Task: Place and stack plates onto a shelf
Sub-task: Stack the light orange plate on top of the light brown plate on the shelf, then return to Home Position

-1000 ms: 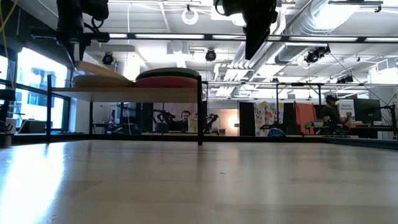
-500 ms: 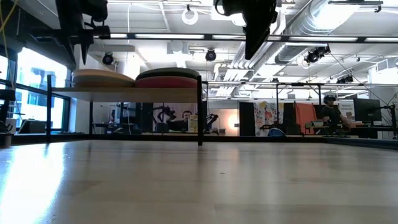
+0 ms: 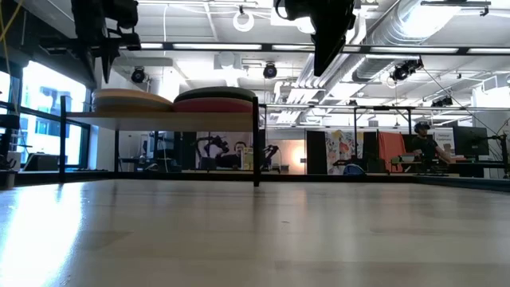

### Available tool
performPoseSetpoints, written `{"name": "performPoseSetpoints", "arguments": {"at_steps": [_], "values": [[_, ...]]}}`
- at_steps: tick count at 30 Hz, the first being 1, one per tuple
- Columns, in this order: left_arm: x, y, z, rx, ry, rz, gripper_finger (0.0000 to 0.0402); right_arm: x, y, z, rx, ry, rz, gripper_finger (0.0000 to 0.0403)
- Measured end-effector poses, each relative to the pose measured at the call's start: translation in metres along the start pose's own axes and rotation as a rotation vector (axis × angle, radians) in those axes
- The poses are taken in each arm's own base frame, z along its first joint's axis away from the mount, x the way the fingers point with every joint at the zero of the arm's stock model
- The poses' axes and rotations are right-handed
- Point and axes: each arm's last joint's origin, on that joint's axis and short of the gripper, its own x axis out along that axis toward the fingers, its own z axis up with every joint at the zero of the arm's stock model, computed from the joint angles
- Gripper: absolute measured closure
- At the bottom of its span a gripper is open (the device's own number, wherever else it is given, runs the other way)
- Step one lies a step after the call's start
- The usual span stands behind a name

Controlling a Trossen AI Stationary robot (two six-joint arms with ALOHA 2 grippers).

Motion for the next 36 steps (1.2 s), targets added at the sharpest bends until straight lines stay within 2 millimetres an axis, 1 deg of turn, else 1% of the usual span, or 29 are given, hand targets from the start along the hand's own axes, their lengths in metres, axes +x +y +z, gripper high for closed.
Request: {"name": "performPoseSetpoints", "arguments": {"at_steps": [6, 16, 20, 26, 29, 33, 36], "values": [[0.005, -0.002, 0.002, 0.031, 0.031, 0.040, 0.0319, 0.000, 0.000, 0.000, 0.001, 0.000, 0.000, 0.0274], [0.022, -0.016, 0.006, 0.068, 0.087, 0.098, 0.0319, 0.000, 0.000, 0.000, 0.000, -0.001, 0.001, 0.0274], [0.022, -0.017, 0.005, 0.102, 0.103, 0.090, 0.0319, 0.000, 0.000, 0.000, 0.001, -0.001, 0.000, 0.0274], [0.013, -0.009, -0.002, 0.124, 0.104, 0.081, 0.0319, 0.000, 0.000, 0.000, -0.003, -0.001, 0.001, 0.0274], [0.006, -0.005, -0.007, 0.168, 0.086, 0.047, 0.0319, 0.000, 0.000, 0.000, -0.006, -0.001, 0.001, 0.0274], [-0.004, 0.000, -0.016, 0.231, 0.044, 0.006, 0.0319, -0.002, 0.000, 0.000, -0.031, -0.004, 0.010, 0.0274], [-0.011, 0.002, -0.024, 0.269, -0.008, -0.027, 0.0319, -0.007, 0.000, 0.000, -0.036, -0.042, 0.016, 0.0274]]}}
